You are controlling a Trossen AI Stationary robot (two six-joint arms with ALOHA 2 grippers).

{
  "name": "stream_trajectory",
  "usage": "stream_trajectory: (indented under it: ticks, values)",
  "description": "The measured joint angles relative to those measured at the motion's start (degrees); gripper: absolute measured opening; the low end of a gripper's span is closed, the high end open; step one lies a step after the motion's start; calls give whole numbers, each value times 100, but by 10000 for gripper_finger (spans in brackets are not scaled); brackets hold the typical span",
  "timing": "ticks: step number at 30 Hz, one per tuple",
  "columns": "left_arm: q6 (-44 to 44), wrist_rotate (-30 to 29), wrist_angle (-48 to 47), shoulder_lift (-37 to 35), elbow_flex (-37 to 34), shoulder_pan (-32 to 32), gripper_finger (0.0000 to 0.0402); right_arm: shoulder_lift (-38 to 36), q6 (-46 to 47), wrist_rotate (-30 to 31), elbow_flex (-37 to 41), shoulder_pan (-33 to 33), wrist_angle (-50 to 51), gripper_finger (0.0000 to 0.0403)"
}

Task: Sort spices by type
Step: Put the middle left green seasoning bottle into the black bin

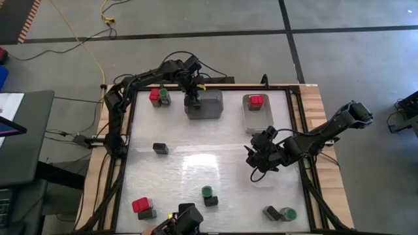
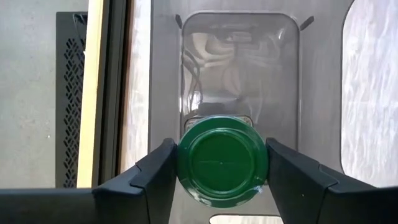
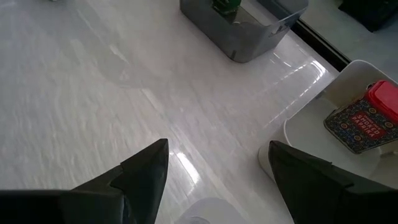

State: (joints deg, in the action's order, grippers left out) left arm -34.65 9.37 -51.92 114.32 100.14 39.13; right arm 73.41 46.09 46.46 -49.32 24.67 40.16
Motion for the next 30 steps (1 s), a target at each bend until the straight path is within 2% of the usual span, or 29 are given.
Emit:
stream_trajectory:
  ticks: [30]
  values:
    - [-251,11,-125,0,-2,0,222,0,-2,2,2,0,4,306]
